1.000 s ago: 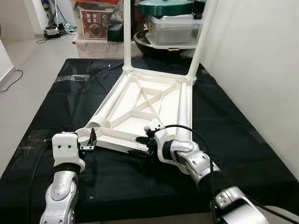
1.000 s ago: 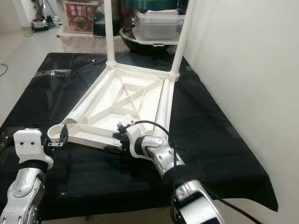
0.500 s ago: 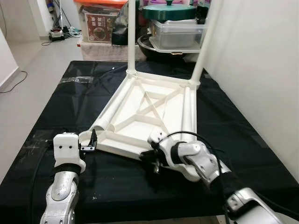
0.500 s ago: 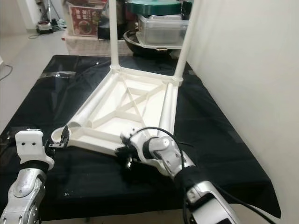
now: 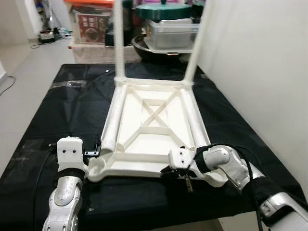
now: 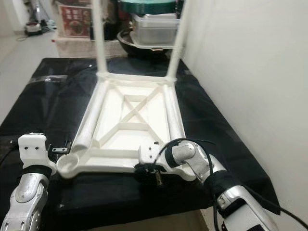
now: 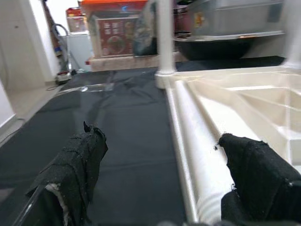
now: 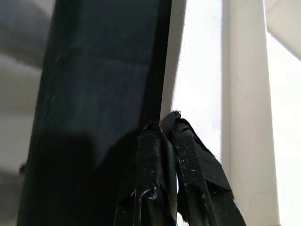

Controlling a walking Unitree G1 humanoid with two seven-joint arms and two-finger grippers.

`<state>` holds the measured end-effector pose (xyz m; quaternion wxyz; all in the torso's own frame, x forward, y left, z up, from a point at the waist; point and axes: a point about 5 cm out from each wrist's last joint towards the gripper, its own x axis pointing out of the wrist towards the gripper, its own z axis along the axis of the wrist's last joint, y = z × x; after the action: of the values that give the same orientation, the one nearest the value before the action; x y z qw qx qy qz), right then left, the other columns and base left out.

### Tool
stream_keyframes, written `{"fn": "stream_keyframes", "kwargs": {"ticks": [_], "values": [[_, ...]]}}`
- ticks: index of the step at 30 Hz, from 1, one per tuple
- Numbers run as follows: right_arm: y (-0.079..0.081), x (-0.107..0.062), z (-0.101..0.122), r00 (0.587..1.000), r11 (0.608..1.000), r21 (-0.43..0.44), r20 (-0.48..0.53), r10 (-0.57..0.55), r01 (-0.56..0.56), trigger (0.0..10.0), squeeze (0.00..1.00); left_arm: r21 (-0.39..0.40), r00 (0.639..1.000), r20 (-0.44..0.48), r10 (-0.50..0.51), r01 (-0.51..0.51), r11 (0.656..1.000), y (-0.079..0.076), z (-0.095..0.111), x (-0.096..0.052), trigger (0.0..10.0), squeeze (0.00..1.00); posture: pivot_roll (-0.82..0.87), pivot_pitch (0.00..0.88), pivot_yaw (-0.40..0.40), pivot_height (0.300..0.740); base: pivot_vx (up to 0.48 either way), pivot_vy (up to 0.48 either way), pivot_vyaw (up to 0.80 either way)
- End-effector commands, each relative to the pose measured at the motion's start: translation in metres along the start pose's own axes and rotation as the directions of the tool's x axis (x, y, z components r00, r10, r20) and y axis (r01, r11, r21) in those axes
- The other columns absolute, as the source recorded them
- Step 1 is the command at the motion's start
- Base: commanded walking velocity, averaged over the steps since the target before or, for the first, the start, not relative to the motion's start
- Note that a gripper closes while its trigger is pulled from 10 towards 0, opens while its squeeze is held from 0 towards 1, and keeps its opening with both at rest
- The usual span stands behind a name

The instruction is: Building children table

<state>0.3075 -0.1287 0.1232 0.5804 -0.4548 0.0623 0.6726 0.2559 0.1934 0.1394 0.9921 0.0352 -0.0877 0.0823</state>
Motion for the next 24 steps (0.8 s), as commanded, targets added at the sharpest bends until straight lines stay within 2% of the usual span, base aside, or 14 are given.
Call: {"fn": "stream_keyframes", "kwargs": {"ticks": [1, 3, 8, 11, 16, 18, 22, 24], "values": [[0.009, 0.005, 0.006, 0.989, 0.974, -0.171, -0.034, 0.144, -0.148, 0.0, 0.0, 0.006, 1.0, -0.009, -0.002, 0.002, 1.0, -0.001, -0.002, -0.001, 10.0, 0.0, 0.03, 0.0, -0.081, 0.74, 0.0, 0.0, 0.0], [0.007, 0.002, 0.008, 0.989, 0.963, -0.229, -0.023, 0.143, -0.144, 0.0, 0.0, 0.004, 1.0, -0.011, -0.003, 0.003, 1.0, -0.001, -0.003, -0.001, 10.0, 0.0, 0.02, 0.0, -0.077, 0.74, 0.0, 0.0, 0.0], [0.007, 0.004, 0.01, 0.991, 0.959, -0.25, -0.017, 0.133, -0.132, 0.0, 0.0, 0.003, 1.0, -0.013, -0.006, 0.006, 1.0, -0.002, -0.003, -0.001, 10.0, 0.0, 0.02, 0.0, -0.077, 0.74, 0.0, 0.0, 0.0], [-0.008, 0.019, 0.029, 0.998, 0.966, -0.259, 0.066, 0.022, -0.004, 0.0, 0.0, 0.0, 1.0, -0.014, -0.017, 0.017, 1.0, -0.005, -0.004, 0.001, 10.0, 0.0, 0.02, 0.0, -0.069, 0.74, 0.0, 0.0, 0.0], [-0.015, 0.028, 0.04, 0.993, 0.964, -0.261, 0.115, -0.02, 0.049, 0.0, 0.0, -0.001, 1.0, -0.014, -0.02, 0.02, 1.0, -0.005, -0.004, 0.002, 10.0, 0.0, 0.02, 0.0, -0.066, 0.74, 0.0, 0.0, 0.0], [-0.023, 0.045, 0.053, 0.986, 0.955, -0.281, 0.16, -0.048, 0.092, 0.0, 0.0, 0.0, 1.0, -0.013, -0.024, 0.024, 1.0, -0.006, -0.004, 0.003, 10.0, 0.0, 0.02, 0.0, -0.068, 0.74, 0.0, 0.0, 0.0], [-0.028, 0.055, 0.056, 0.985, 0.95, -0.294, 0.159, -0.061, 0.106, 0.0, 0.0, 0.001, 1.0, -0.012, -0.026, 0.026, 1.0, -0.007, -0.004, 0.003, 10.0, 0.0, 0.03, 0.0, -0.073, 0.74, 0.0, 0.0, 0.0], [-0.028, 0.055, 0.056, 0.985, 0.95, -0.294, 0.159, -0.061, 0.106, 0.0, 0.0, 0.001, 1.0, -0.012, -0.026, 0.026, 1.0, -0.007, -0.004, 0.003, 10.0, 0.0, 0.03, 0.0, -0.073, 0.74, 0.0, 0.0, 0.0]]}}
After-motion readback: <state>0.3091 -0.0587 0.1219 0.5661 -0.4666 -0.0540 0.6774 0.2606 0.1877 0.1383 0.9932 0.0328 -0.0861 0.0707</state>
